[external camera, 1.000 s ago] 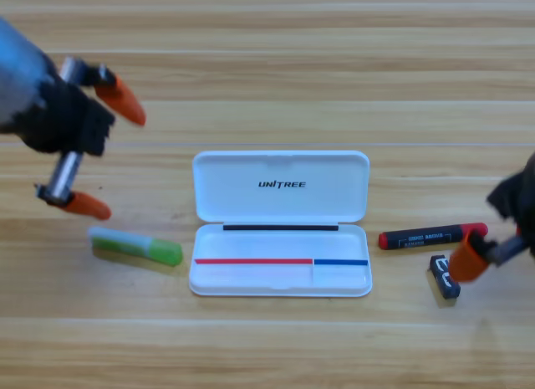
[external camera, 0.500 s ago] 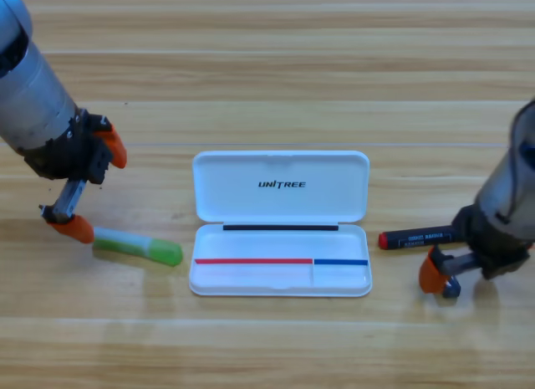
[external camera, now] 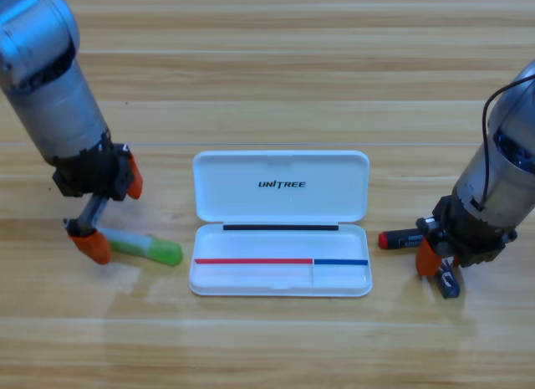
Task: Clean up eraser and pencils
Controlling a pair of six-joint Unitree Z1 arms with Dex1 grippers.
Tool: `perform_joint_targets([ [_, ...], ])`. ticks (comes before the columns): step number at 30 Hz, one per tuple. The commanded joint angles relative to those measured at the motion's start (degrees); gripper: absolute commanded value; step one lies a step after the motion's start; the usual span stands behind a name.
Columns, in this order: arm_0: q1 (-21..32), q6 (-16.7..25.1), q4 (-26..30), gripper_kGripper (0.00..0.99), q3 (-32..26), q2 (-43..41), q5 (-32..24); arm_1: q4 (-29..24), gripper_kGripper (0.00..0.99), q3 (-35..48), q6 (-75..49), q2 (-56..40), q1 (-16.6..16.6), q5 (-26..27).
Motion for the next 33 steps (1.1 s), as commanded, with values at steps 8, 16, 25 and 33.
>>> perform_joint_targets([
  [8,1.17,-0.67,-0.11,0.979,0.17,5.93,-1.13,2.7,0.175,1.33,0.67,5.33,-0.53,1.56],
  [16,1.17,-1.02,-2.48,0.94,1.84,6.28,-1.75,6.56,0.0,-0.34,-6.27,2.43,1.4,1.29],
  [25,1.17,-1.55,-7.23,0.845,5.53,4.88,-2.19,12.8,0.0,-7.19,-55.31,-2.14,4.74,12.81],
  [33,1.17,0.47,-9.33,0.546,7.47,4.61,-2.54,16.23,0.0,-16.6,-60.41,4.89,8.79,8.15],
])
